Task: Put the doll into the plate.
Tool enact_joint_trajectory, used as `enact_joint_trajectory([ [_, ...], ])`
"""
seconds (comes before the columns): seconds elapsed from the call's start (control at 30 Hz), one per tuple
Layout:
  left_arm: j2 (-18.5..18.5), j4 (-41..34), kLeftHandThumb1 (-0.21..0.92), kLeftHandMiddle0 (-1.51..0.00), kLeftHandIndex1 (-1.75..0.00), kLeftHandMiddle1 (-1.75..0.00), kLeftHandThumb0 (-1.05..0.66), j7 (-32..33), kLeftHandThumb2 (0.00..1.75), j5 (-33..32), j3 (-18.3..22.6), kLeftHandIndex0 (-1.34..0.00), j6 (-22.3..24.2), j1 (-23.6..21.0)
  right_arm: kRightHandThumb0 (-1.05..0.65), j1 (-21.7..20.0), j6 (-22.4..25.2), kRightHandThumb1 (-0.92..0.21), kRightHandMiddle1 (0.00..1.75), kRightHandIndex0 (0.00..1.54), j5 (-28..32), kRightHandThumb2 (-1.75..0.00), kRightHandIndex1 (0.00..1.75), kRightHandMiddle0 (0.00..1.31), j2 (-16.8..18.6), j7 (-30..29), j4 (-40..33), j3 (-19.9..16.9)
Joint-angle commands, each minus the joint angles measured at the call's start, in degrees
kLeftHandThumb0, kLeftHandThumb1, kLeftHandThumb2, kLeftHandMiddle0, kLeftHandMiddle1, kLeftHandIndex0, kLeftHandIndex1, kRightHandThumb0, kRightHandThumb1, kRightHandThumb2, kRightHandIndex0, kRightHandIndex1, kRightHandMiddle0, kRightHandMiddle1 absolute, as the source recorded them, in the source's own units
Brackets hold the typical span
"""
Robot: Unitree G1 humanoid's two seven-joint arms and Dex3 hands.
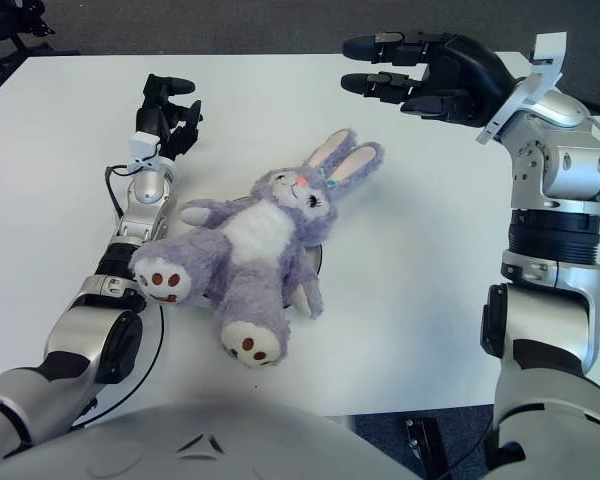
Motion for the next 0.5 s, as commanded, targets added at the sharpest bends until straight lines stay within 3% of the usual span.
enact_joint_trajectory([
  [0.0, 0.46, 0.78, 0.92, -0.45, -1.39, -1.55, 0.00, -0.90, 0.34, -0.64, 0.35, -0.28, -1.06, -0.20, -0.45, 3.02, -3.49, -0.75, 0.40, 0.88, -6.42, -0.01, 0.02, 0.73, 1.98, -12.51, 0.39, -2.15],
  [0.03, 0.47, 0.83, 0.92, -0.45, -1.39, -1.55, 0.00, -1.02, 0.34, -0.75, 0.37, -0.28, -1.11, -0.17, -0.43, 3.10, -4.48, -0.81, 0.67, 0.95, -7.22, -0.02, 0.03, 0.74, 2.37, -13.71, 0.84, -2.00],
  [0.13, 0.48, 0.91, 0.92, -0.45, -1.39, -1.56, 0.00, -1.15, 0.34, -0.84, 0.41, -0.28, -1.18, -0.16, -0.40, 3.25, -5.55, -0.88, 1.00, 1.03, -8.02, -0.02, 0.04, 0.74, 2.80, -15.33, 1.11, -1.77],
  [0.27, 0.49, 1.04, 0.92, -0.44, -1.39, -1.56, 0.00, -1.35, 0.34, -0.90, 0.53, -0.28, -1.32, -0.17, -0.39, 3.49, -6.65, -0.91, 1.12, 1.06, -8.54, -0.02, 0.04, 0.74, 3.20, -16.76, 1.22, -1.68],
  [0.3, 0.67, 1.26, 0.92, -0.41, -1.42, -1.54, 0.00, -2.00, 0.34, -1.41, 0.76, -0.30, -1.52, 0.14, -0.39, 5.57, -12.57, -0.91, 1.14, 1.07, -15.33, -0.02, 0.05, 0.74, 4.92, -26.11, 3.50, -0.20],
  [0.33, 0.81, 1.43, 0.92, -0.38, -1.45, -1.55, 0.00, -2.50, 0.35, -1.78, 0.94, -0.30, -1.67, 0.36, -0.38, 7.12, -17.00, -0.92, 1.14, 1.03, -20.44, -0.02, 0.36, 0.74, 6.22, -33.09, 5.23, 0.90],
  [0.37, 0.88, 1.56, 0.92, -0.35, -1.48, -1.56, 0.00, -2.93, 0.37, -2.11, 1.07, -0.29, -1.74, 0.57, -0.38, 7.95, -20.70, -0.92, 1.18, 0.90, -24.54, -0.03, 0.86, 0.72, 7.16, -38.83, 7.50, 2.05],
  [0.4, 0.93, 1.64, 0.92, -0.32, -1.51, -1.56, 0.00, -3.17, 0.38, -2.31, 1.13, -0.29, -1.77, 0.68, -0.38, 8.28, -22.85, -0.92, 1.21, 0.84, -26.83, -0.05, 1.18, 0.71, 7.68, -42.04, 9.03, 2.75],
  [0.47, 0.94, 1.66, 0.92, -0.31, -1.53, -1.57, 0.00, -3.69, 0.39, -2.75, 1.19, -0.28, -1.63, 0.94, -0.38, 7.39, -25.97, -0.90, 1.24, 0.80, -28.60, -0.10, 1.38, 0.68, 8.25, -45.60, 13.85, 3.57],
])
